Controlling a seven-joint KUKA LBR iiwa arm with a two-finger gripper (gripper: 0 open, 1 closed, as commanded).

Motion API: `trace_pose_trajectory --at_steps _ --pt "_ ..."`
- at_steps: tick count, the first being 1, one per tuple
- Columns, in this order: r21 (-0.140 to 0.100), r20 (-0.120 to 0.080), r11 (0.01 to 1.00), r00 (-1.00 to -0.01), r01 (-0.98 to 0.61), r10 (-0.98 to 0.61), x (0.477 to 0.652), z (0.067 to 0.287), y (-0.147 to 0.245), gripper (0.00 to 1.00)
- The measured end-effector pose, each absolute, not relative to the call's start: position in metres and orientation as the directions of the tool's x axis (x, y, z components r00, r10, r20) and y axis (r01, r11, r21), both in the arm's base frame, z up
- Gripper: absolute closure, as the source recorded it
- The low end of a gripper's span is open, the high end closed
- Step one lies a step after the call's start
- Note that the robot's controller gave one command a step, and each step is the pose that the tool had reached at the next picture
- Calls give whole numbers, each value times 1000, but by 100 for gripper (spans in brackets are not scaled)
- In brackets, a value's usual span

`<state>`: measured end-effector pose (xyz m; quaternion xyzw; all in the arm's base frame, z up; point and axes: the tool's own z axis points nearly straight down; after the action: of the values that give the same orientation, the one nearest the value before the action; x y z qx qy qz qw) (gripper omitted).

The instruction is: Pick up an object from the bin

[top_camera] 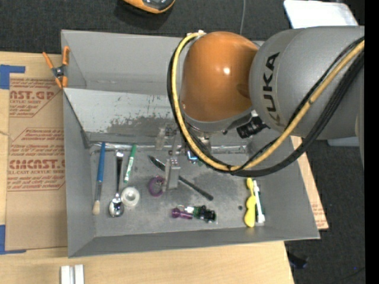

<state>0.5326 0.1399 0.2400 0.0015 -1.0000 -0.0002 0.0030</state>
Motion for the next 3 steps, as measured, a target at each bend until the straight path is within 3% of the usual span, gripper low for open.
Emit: trace_pose_trajectory --at_steps 1,2,3 --pt "2 -2 1000 -1000 -1 -1 534 244 139 0" --pt "4 -4 996 -996 86 86 542 198 107 0" --pt "3 -12 999 -998 -54 -54 560 128 131 0"
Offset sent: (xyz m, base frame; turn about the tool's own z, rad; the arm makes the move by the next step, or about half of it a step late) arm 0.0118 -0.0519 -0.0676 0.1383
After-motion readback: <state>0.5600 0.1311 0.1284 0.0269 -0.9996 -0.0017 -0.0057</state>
